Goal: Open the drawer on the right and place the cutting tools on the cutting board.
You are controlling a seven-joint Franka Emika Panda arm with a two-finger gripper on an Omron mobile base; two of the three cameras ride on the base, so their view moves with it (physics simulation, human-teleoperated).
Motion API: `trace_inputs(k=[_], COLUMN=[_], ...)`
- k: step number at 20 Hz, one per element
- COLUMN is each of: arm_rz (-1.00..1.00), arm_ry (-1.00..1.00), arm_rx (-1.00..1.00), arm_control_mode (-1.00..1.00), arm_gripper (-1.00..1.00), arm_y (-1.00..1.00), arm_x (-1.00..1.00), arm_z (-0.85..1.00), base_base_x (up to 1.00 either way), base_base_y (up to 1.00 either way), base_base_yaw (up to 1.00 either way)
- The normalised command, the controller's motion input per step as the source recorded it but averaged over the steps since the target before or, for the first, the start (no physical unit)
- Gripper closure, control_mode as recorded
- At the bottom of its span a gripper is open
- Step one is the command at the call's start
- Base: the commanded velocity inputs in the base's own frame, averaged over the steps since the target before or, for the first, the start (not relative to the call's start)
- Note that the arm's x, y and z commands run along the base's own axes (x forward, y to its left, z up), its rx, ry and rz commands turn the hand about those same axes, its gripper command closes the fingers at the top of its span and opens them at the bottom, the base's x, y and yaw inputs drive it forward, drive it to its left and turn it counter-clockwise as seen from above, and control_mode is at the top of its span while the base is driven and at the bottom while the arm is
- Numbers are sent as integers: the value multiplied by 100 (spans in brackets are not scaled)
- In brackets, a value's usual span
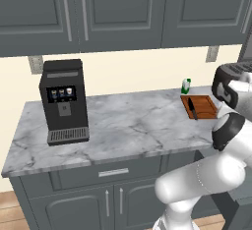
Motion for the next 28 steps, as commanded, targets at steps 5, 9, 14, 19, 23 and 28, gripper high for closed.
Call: trace_inputs(k=[5,9,14,19,23,28], arm_rz=[0,0,-2,0,0,0], arm_ry=[-1,-6,-9,-5,-1,0], arm_rx=[-1,-1,-1,-3,-6,-10], arm_control_mode=[-100,-100,-100,-100,-100,-100], arm_gripper=[100,100,100,100,100,100], arm_y=[19,12,5,3,0,0], arm_x=[35,28,28,47,52,46], arm_z=[9,4,1,0,0,0], base_base_x=[0,0,0,0,0,0], base_base_y=[0,0,0,0,0,0], base_base_yaw=[0,0,0,0,0,0])
